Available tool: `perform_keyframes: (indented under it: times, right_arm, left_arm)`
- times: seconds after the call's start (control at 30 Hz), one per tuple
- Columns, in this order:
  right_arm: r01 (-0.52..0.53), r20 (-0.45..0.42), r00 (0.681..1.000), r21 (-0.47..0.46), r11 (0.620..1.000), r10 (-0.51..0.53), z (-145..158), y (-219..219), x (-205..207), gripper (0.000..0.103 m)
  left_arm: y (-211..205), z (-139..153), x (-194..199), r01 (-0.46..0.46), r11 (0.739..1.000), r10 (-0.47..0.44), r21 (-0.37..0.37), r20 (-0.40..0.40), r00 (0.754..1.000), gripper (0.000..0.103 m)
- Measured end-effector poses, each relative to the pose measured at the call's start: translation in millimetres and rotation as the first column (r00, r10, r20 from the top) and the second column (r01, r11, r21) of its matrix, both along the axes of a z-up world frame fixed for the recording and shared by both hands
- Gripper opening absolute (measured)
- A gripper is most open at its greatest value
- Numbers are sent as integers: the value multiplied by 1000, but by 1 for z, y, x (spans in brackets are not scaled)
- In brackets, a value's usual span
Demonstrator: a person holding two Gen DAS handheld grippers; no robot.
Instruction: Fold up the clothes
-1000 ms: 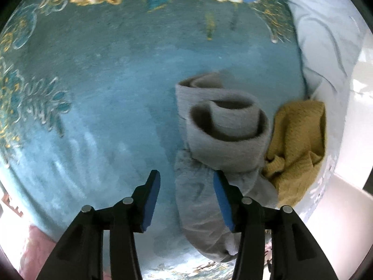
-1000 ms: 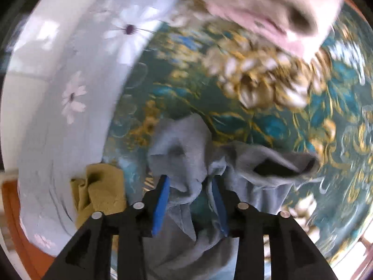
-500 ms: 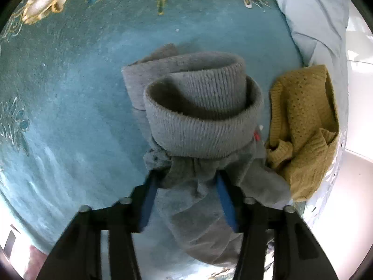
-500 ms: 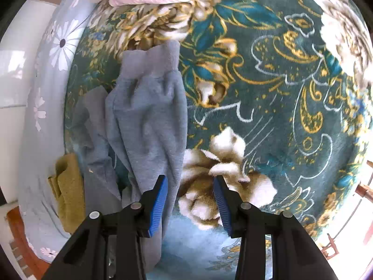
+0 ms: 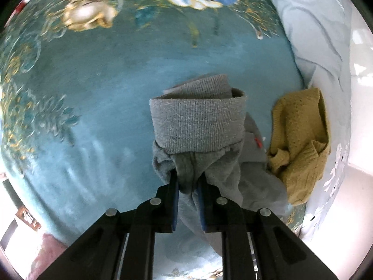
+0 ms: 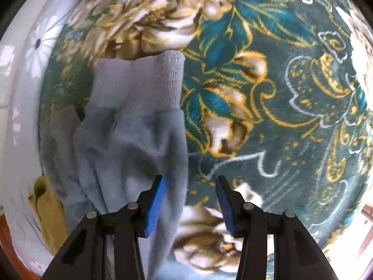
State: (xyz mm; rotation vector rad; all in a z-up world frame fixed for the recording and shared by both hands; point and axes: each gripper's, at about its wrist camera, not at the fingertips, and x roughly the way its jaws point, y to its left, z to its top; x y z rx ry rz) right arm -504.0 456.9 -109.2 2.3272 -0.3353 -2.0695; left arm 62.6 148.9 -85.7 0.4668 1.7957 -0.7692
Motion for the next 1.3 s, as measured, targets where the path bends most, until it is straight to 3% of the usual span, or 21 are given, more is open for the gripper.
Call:
perform_keyframes:
  times: [0.03, 0.07, 0.1, 0.2, 0.3, 0.4, 0.47, 0.53, 0.6, 0.7, 0.87, 1.17, 1.3]
  right_arm:
    - [8, 13, 1000, -12, 1000, -8, -3, -3, 0, 26]
    - [10, 23, 1000, -17, 1000, -10, -4, -6, 1, 9]
    - [2, 36, 999, -19, 1000, -2, -3, -10, 2, 2]
    - [-68, -3, 998, -37, 997, 68, 18, -21, 2, 2]
    - [-128, -101, 988, -104, 986, 118, 64, -16, 4, 2]
    - [-153, -174, 976, -110, 982, 132, 103, 12, 15, 2]
    - [-192, -148, 971, -20, 981, 187, 99, 27, 27, 2]
    - [-239, -38, 969, 101, 966, 243, 68, 28, 39, 2]
    - [-241, 46, 971, 160, 957, 236, 41, 42, 54, 2]
    - [-204, 66, 978, 161, 966, 196, 29, 53, 66, 2]
    - [-225, 37, 974, 155, 962, 222, 40, 50, 62, 2]
    - [-237, 21, 971, 173, 956, 237, 55, 32, 61, 2]
    - [-235, 14, 972, 185, 954, 236, 59, 25, 62, 2]
  left_arm:
    - [9, 11, 27, -10, 1000, 10, 8, -4, 1000, 15]
    - [13, 17, 43, -17, 1000, 17, 17, -6, 1000, 15]
    - [14, 17, 41, -26, 999, 26, 23, -3, 1000, 15]
    - [14, 19, 39, -25, 999, 25, 21, 2, 1000, 15]
    - [21, 33, 42, 13, 1000, -13, -1, 3, 1000, 15]
    - [43, 34, 49, 45, 999, -45, 22, 2, 999, 15]
    - [61, 29, 53, 65, 997, -65, 51, 1, 998, 15]
    - [79, 4, 55, 71, 990, -72, 119, 3, 997, 15]
    - [93, -13, 58, 41, 986, -40, 164, -13, 999, 15]
    - [107, -22, 65, -10, 988, 18, 156, -48, 999, 18]
    - [111, -10, 85, -27, 999, 30, 46, -73, 997, 41]
    - [148, -42, 107, -80, 994, 83, 71, -49, 995, 44]
    - [149, -61, 99, -119, 992, 122, 50, -74, 990, 44]
